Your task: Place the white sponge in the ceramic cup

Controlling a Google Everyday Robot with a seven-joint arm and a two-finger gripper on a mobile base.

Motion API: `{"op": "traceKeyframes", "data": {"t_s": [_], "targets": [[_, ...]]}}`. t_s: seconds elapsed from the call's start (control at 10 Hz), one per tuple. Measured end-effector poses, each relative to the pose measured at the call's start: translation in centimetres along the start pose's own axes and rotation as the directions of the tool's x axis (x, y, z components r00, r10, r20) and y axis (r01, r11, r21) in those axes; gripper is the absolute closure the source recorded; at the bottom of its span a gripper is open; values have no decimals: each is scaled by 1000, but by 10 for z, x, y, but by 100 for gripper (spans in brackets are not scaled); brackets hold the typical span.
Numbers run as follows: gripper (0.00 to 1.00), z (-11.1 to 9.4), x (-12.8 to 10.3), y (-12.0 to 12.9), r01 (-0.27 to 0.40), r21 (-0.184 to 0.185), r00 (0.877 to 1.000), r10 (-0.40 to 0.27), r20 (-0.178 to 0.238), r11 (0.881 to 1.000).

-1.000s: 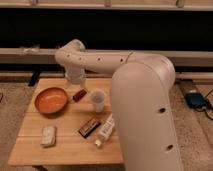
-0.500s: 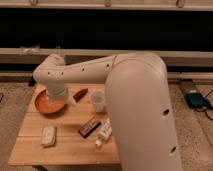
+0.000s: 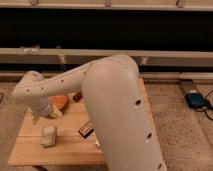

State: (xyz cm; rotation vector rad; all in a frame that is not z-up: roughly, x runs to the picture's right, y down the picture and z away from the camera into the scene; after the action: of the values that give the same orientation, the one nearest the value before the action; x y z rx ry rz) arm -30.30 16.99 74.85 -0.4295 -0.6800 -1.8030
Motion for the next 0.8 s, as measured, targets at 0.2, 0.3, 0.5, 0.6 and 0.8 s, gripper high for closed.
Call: {"op": "traceKeyframes", "data": {"t_s": [0.2,0.3,0.5,0.6,0.8], "targets": [[20,22,0,-6,43,-9,999,-43,23,999],[20,29,0,-8,52,-12,998,-52,30,999],[20,43,0,-12,59,-24,997,-58,40,998],[20,48,-1,-14,57,-33,998,-55,44,998],[20,58,-1,-17,48,-51,997,-45,56,998]]}}
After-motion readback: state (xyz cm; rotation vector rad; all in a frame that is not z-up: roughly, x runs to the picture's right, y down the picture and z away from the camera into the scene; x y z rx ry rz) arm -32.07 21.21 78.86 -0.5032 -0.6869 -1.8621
